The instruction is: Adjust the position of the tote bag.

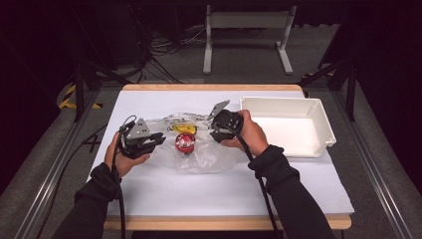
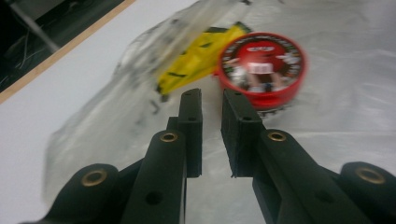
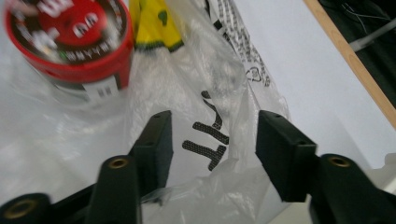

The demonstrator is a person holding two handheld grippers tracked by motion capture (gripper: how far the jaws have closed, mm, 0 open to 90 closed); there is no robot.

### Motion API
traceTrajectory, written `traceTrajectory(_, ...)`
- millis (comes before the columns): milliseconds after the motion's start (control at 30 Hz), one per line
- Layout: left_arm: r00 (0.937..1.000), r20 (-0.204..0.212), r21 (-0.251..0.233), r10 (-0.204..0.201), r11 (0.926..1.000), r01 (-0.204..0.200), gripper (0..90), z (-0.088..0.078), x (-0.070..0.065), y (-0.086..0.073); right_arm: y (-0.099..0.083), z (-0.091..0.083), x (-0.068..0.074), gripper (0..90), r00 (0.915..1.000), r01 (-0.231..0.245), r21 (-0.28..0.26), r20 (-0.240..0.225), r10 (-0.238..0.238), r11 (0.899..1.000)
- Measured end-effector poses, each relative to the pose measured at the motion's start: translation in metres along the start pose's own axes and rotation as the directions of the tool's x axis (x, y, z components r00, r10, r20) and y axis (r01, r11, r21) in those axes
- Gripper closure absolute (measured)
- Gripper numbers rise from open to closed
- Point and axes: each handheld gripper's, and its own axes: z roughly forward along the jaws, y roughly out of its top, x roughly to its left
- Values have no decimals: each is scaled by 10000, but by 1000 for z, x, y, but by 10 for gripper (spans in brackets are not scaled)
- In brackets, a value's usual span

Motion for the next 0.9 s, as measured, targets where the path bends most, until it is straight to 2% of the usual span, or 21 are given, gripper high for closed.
traceTrajectory(67,9996,295,-41,-30,10000,32,771,0,-6,-1,-1,-7,-1,411,10000,-14,-259,-24,14,9997)
traceTrajectory(133,9986,513,79,136,9999,-140,771,1,-14,-3,-4,-13,-3,401,9999,-125,-601,-94,120,9981)
traceTrajectory(167,9981,561,193,262,9994,-273,771,2,-18,-5,-5,-17,-3,411,9996,-240,-848,-133,229,9961)
traceTrajectory(200,9981,561,193,262,9994,-273,772,2,-18,-5,-5,-17,-3,411,9996,-240,-848,-133,229,9961)
traceTrajectory(233,9961,750,278,461,9984,-483,772,3,-22,-7,-9,-26,-2,449,9993,-262,-1383,-291,224,9900)
traceTrajectory(267,9952,850,301,493,9982,-520,772,4,-24,-9,-9,-26,-2,449,9993,-262,-1383,-291,224,9900)
traceTrajectory(333,9943,856,486,636,9965,-679,755,5,-28,-13,-10,-31,-1,443,9991,-187,-1682,-396,122,9856)
traceTrajectory(433,9937,942,644,606,9957,-668,763,7,-31,-19,-11,-37,5,407,9984,116,-2147,-522,-234,9766)
traceTrajectory(533,9940,986,815,480,9951,-561,741,14,-31,-26,-12,-37,13,330,9920,78,-2550,-1200,-396,9669)
traceTrajectory(567,9933,1101,874,352,9952,-449,729,17,-30,-28,-13,-35,16,276,9916,44,-2549,-1239,-371,9670)
traceTrajectory(667,9925,1195,751,262,9965,-353,705,23,-35,-31,-12,-26,24,246,9930,-59,-2310,-1164,-216,9729)
traceTrajectory(733,9857,1550,48,660,9977,-675,696,17,-48,-25,-13,-20,28,202,9949,-145,-2223,-1002,-80,9749)
traceTrajectory(800,9815,1665,-127,948,9955,-940,695,13,-57,-18,-13,-15,31,209,9971,-26,-2071,-755,-133,9783)
traceTrajectory(833,9749,1999,-292,981,9951,-942,685,12,-62,-16,-13,-13,32,213,9976,-30,-1969,-686,-108,9804)
traceTrajectory(900,9676,2280,-297,1082,9941,-1042,646,13,-71,-17,-14,-10,33,213,9980,-74,-1872,-627,-45,9823)
